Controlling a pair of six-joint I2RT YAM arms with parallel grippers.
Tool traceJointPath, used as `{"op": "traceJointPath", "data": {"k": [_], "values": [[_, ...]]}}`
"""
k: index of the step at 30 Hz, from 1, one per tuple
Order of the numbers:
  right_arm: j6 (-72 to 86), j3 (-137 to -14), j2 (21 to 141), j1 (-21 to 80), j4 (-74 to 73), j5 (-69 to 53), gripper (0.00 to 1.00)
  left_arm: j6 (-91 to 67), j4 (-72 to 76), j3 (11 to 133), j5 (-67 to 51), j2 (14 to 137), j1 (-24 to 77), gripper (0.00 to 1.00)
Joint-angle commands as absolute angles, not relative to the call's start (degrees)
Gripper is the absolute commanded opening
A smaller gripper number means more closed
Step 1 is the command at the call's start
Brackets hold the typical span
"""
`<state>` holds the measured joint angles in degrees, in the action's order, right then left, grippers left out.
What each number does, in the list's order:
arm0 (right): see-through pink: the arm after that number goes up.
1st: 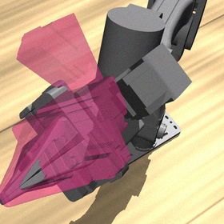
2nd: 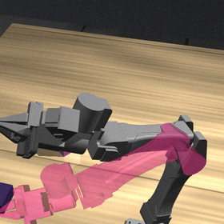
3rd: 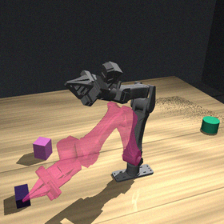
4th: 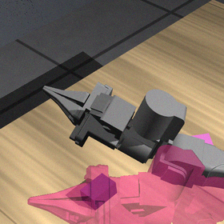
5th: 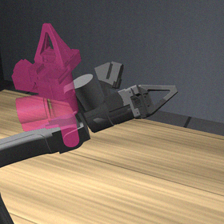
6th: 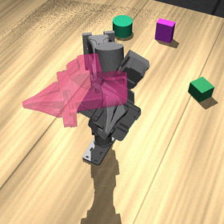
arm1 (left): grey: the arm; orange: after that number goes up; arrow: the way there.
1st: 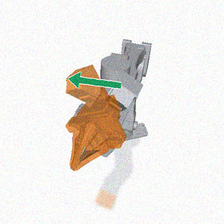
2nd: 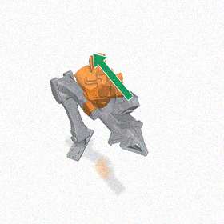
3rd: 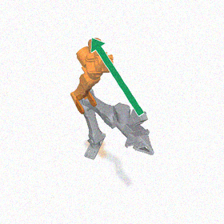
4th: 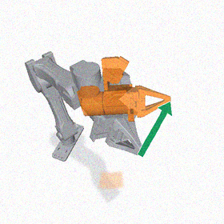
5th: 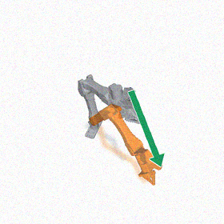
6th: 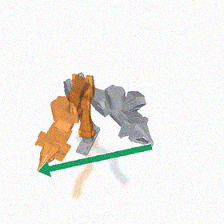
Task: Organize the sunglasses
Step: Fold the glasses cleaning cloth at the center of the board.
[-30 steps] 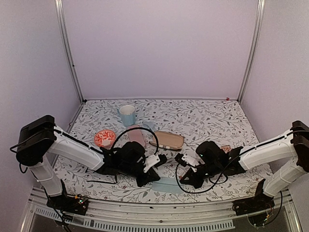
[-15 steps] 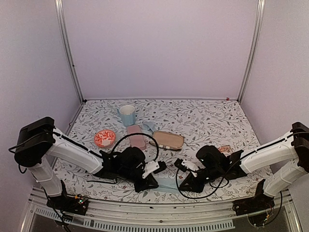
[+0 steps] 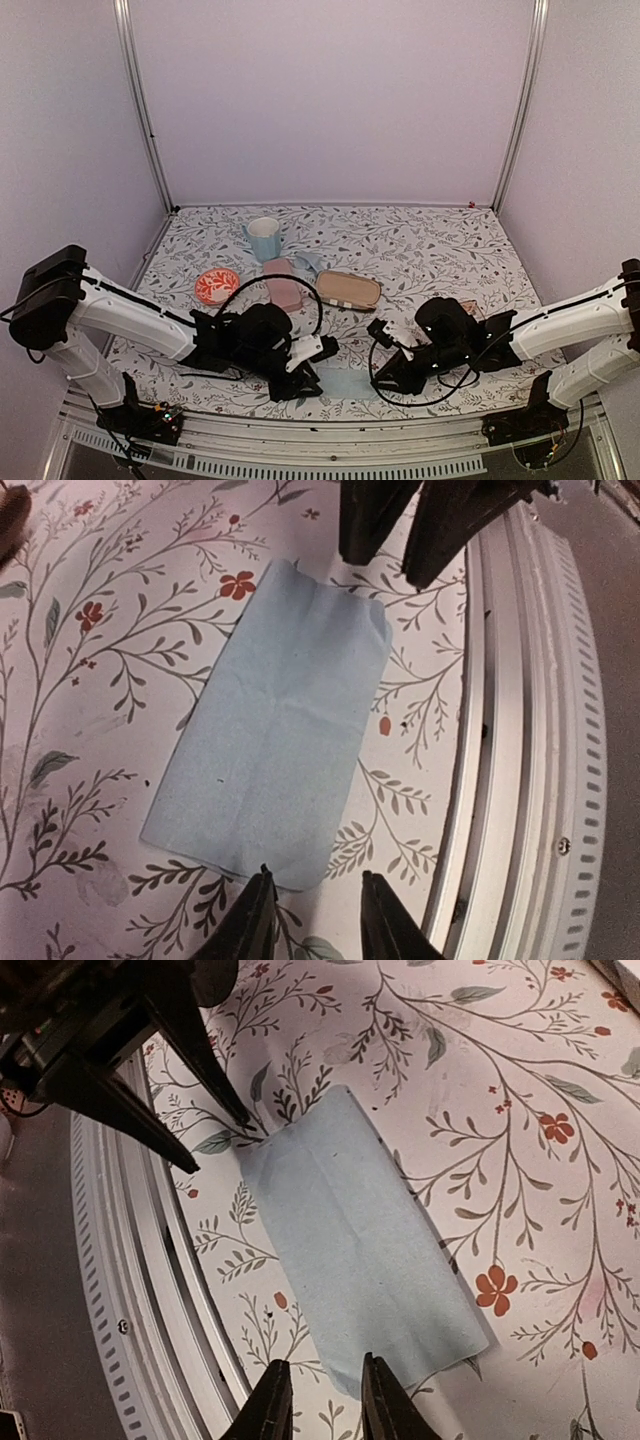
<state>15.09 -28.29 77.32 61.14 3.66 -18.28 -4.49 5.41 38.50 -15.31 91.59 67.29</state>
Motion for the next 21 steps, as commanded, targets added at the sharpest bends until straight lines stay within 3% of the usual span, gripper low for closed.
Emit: {"op": "traceJointPath", "data": {"k": [1,14,21], "values": [[18.3,-30.6,78.3,58.6,1.5,-13.9,0.26,-4.7,5.1,38.9,-13.0,89.9,66.8,0.33],[19.0,-33.4,85.6,54.0,0.4,-16.7,0.28,-6.9,6.7,44.3,-19.4,97.5,57.6,0.42],[19.2,-32.8,88.0,53.8,2.1,-18.7,0.26,-6.9,6.6,46.1,-23.0,101.1,56.3,0.41]]}}
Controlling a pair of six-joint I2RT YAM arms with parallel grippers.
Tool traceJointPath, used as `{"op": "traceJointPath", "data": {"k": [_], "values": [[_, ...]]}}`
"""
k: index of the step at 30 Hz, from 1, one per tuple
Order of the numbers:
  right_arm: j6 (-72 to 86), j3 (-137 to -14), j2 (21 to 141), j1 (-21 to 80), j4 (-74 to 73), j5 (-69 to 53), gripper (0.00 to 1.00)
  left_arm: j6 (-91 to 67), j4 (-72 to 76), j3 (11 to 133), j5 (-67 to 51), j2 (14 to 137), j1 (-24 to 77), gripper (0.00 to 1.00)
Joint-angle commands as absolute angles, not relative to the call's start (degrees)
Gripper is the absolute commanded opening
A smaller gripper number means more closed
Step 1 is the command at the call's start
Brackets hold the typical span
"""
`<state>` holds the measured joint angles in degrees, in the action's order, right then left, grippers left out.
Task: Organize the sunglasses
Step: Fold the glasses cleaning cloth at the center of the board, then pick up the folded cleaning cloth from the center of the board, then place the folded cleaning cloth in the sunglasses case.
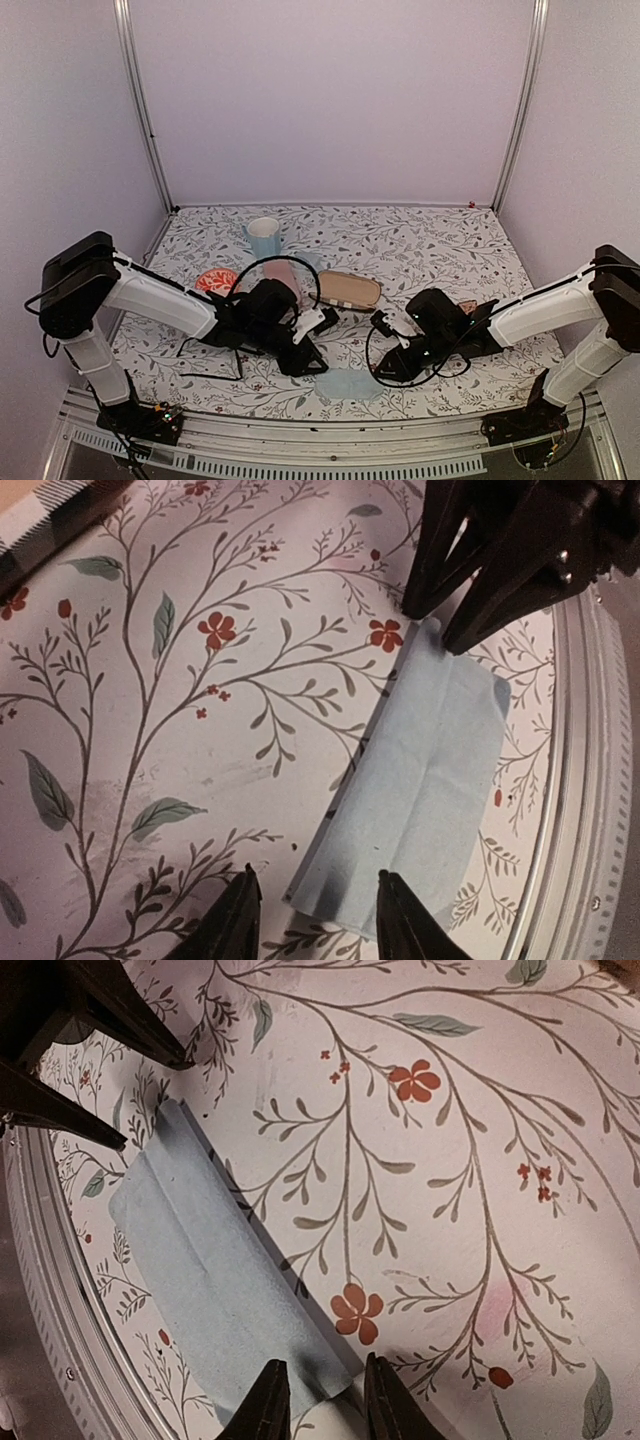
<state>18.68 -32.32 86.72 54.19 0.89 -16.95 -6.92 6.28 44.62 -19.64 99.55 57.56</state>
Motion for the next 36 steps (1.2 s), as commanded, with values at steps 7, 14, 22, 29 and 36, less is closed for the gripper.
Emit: {"op": "traceJointPath", "data": {"k": [7,14,22,29,36], "values": [[19.4,-32.2,89.7,53.5,3.4,-19.6,0.23,-6.9,6.9,46.1,-24.7,103.2,56.1,0.36],[19.5,-31.8,90.0,53.4,3.9,-20.1,0.2,-6.7,7.1,46.0,-25.7,104.1,56.1,0.3],[19.6,-31.6,89.7,53.2,4.0,-20.0,0.14,-6.8,7.1,46.0,-26.5,104.5,56.1,0.19],[19.5,-32.0,89.2,53.0,4.0,-19.8,0.07,-7.0,7.0,46.3,-26.3,104.0,56.1,0.06],[18.7,-32.8,86.7,52.5,4.2,-19.9,0.0,-8.1,7.7,46.8,-24.5,101.5,56.0,0.0]]}}
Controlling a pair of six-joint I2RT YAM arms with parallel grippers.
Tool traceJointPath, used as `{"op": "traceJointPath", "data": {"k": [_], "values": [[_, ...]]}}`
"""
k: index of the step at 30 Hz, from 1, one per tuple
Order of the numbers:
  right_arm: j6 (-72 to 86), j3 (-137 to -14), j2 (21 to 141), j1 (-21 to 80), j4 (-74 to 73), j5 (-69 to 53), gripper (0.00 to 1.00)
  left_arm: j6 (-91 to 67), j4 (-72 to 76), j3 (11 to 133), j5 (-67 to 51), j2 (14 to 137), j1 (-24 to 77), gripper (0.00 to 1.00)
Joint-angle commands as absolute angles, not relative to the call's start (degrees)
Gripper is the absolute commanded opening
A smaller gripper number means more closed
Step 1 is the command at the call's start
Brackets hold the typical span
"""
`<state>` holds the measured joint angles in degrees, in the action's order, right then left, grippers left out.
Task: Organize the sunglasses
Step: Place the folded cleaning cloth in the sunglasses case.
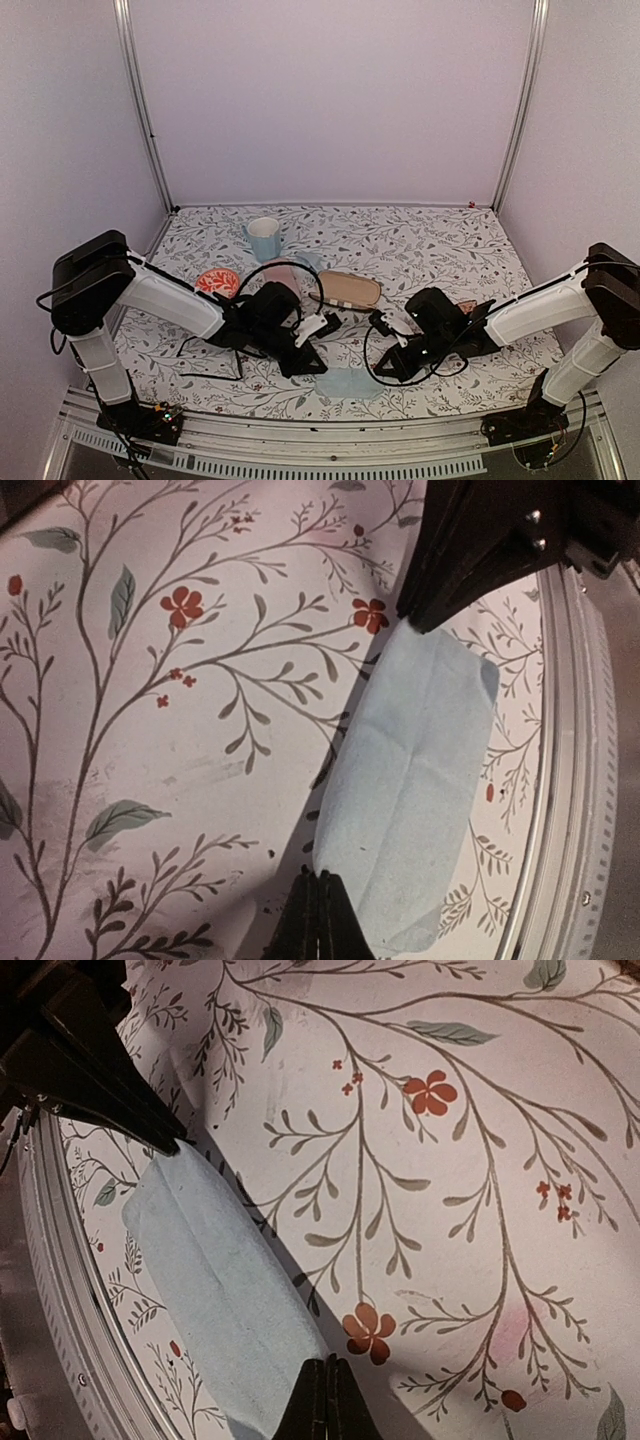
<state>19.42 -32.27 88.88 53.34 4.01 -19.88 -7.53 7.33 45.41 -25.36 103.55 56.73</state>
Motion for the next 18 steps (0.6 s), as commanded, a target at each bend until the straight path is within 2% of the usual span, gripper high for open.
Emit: {"op": "traceJointPath", "data": {"k": [1,10,18], "values": [[18.4,-33.1,86.1,52.2,4.1,-19.7,0.0,-8.1,7.6,47.0,-24.2,100.9,55.9,0.0],[14.1,-38.7,83.7,48.4,1.1,-17.7,0.0,-4.7,4.5,50.9,-22.9,98.9,52.8,0.0],[9.0,-46.9,88.2,43.3,-0.2,-16.5,0.0,0.4,0.5,59.4,-24.1,101.2,46.0,0.0]]}}
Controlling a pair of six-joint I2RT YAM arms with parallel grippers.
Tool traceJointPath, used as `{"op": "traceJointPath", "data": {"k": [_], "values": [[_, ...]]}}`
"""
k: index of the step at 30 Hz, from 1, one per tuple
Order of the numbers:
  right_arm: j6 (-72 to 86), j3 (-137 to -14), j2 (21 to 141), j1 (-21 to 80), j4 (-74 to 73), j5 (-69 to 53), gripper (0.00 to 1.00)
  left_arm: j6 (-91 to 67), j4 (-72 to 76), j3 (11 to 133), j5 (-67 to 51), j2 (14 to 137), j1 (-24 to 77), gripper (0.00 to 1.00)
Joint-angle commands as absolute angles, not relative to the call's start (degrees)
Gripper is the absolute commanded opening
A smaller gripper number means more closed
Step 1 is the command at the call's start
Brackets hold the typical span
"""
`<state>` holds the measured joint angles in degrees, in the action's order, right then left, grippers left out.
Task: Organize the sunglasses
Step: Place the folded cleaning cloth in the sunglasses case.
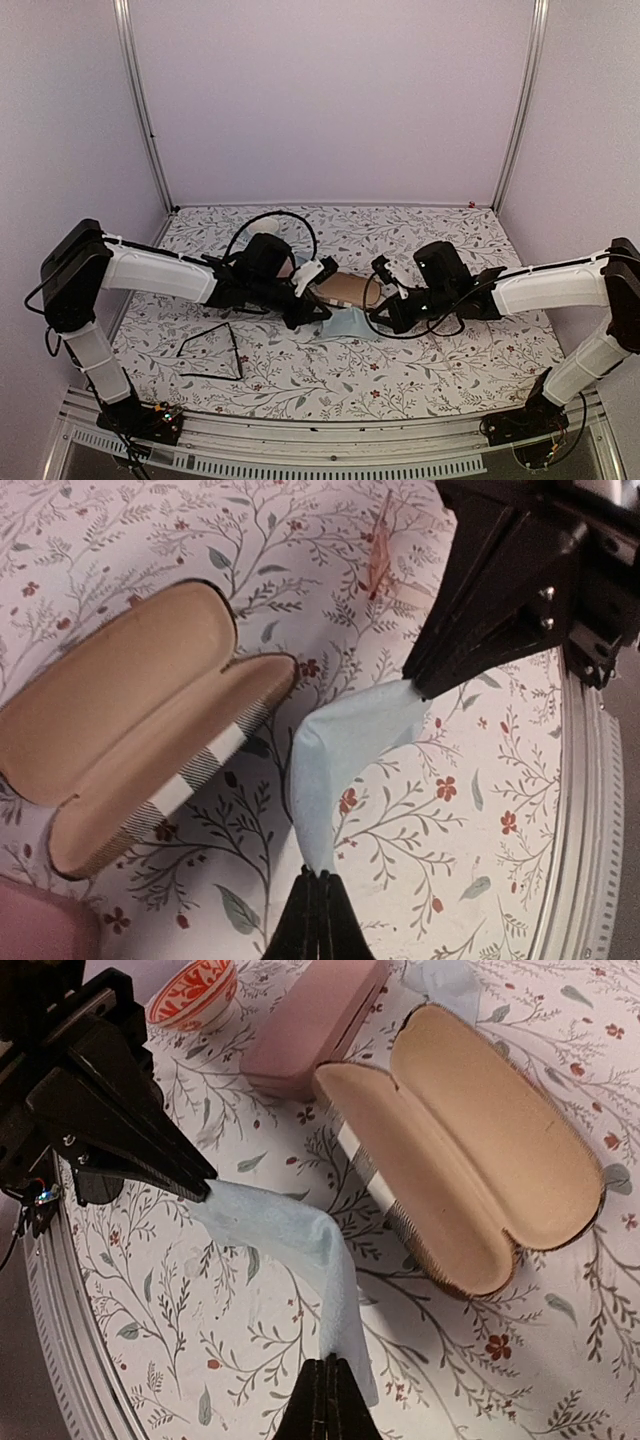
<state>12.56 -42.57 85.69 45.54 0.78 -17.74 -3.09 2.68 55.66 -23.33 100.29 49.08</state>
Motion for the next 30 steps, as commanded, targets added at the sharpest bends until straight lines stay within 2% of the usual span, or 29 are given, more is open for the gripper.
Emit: {"op": "traceJointPath", "data": {"k": [1,11,30], "values": [[8.3,-48.1,89.1,42.7,-0.5,-16.6,0.0,1.1,0.0,60.6,-24.2,101.7,45.1,0.0],[6.7,-56.8,98.5,39.0,-1.8,-18.1,0.0,4.2,-6.9,72.1,-27.3,109.5,39.4,0.0],[5.5,-61.7,104.4,37.9,-4.1,-20.1,0.0,4.8,-11.6,77.4,-29.5,116.4,37.8,0.0]]}}
